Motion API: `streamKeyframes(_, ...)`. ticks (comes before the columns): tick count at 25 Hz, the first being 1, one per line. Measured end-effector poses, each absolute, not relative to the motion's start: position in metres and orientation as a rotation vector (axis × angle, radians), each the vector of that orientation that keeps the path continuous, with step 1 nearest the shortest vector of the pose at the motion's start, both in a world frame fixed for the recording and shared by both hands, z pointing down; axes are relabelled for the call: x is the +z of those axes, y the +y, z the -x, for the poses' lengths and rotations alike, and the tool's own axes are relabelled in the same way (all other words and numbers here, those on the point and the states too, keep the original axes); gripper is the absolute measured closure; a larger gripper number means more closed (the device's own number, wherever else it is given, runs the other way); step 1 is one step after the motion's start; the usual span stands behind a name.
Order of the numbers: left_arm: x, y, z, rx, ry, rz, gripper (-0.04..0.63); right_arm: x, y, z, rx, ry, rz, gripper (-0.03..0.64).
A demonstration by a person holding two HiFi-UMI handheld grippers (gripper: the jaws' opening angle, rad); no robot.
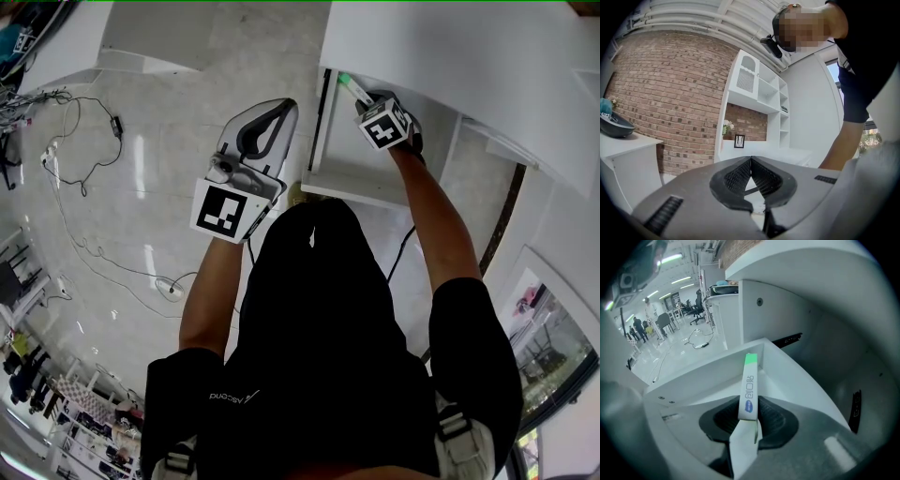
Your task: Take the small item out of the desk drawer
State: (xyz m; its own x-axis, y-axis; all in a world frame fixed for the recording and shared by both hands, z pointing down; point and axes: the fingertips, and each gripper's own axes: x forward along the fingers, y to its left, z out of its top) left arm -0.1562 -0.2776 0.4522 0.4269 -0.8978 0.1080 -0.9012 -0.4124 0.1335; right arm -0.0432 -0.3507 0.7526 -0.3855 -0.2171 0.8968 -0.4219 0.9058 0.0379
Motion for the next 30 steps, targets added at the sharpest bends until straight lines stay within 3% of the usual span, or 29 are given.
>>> streamKeyframes(10, 0.431, -0.273, 0.141, -0.027, -1.552, -2.562, 0.597, 0.694, -0.333, 0.025, 0.181, -2.012, -0.459, 0.525)
streamKeyframes(30, 0.354, -0.247, 0.112, -0.124, -1.474, -2.671, 0.597, 0.454, -0.276, 0.035, 0.134, -2.503, -0.679, 0.525)
